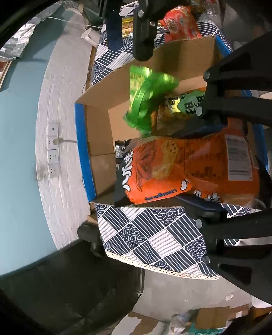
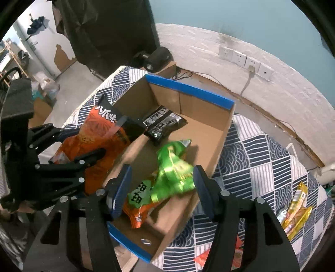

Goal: Organize snacks
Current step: 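Open both tools to drop the orange and green bags into the box, then move both tools back over the remaining snacks on the table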

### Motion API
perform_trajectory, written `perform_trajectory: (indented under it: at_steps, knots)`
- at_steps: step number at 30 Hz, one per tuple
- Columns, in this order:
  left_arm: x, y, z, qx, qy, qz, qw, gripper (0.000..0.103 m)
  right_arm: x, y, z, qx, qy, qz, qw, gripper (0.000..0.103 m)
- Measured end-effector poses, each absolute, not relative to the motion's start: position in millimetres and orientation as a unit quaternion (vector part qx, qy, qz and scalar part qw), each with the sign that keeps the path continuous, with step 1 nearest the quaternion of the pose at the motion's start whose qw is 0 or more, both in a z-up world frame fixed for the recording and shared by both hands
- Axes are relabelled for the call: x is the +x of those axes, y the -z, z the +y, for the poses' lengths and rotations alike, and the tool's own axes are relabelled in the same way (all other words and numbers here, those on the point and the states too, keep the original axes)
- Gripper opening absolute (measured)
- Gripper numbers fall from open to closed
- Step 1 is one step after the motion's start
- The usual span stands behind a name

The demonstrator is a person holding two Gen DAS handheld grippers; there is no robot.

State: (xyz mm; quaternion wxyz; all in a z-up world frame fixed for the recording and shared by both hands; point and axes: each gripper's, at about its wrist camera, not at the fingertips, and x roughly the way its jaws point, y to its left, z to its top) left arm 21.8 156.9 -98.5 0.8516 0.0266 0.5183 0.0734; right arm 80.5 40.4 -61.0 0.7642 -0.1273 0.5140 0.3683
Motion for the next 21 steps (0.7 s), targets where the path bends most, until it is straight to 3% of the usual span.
perform_trajectory:
  at_steps: [3, 5, 21]
  knots:
    - [20.0, 89.5, 150.2, 0.044, -0.080, 0.499, 0.862, 0.075, 80.5, 57.7, 32.1, -0.124, -0.365, 0.513, 0.767, 0.064]
    - [18.7, 81.7, 143.8, 0.059, -0.083, 0.483, 0.870, 0.079, 80.5, 56.5, 25.4, -0.122, -0.359, 0.514, 0.770, 0.064]
    - [24.1, 64.2, 84.6, 0.083, -0.029, 0.467, 0.880, 0.080, 75.8, 41.7, -57.9, -0.099, -0.312, 0.516, 0.792, 0.065]
